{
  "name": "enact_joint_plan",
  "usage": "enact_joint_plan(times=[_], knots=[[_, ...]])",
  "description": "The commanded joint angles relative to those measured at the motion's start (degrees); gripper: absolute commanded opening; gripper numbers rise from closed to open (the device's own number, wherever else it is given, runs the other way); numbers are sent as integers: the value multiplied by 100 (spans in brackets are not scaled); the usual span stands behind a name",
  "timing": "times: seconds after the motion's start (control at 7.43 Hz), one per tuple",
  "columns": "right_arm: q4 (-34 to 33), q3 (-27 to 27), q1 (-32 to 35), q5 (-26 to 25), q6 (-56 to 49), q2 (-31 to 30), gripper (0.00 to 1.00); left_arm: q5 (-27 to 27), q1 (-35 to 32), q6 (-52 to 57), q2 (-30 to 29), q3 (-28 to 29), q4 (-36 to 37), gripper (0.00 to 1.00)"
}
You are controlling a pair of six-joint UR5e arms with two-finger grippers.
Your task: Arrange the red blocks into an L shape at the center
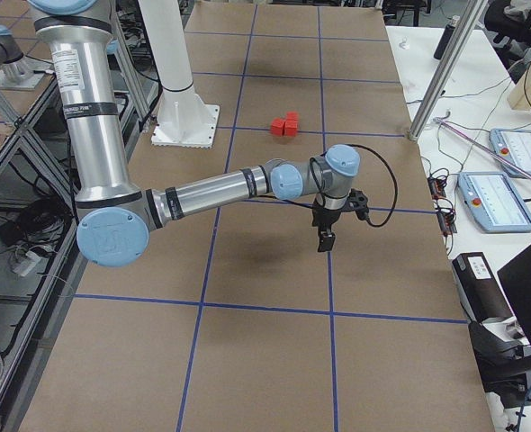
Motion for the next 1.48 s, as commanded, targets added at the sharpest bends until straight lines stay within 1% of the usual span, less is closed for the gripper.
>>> enact_joint_plan(times=[0.0, 0.4, 0.54, 0.81, 1.08, 1.35], knots=[[3, 6, 12, -10, 7, -81, 100, 6, -157, -43, 85, 134, -22, 100], [-5, -3, 239, 7, 7, -195, 100, -3, -139, 9, 49, 83, -40, 100], [-14, 6, 545, 77, -11, -274, 100, -3, -96, 10, 58, 82, -119, 100], [-23, 15, 1256, 34, -46, -730, 100, -3, -78, 10, 67, 100, -128, 100], [-14, 41, 1522, -10, -517, -1038, 100, -3, -78, 18, 67, 83, -137, 100], [-14, 41, 1629, -19, -617, -1162, 100, -3, -78, 19, 76, 82, -207, 100]])
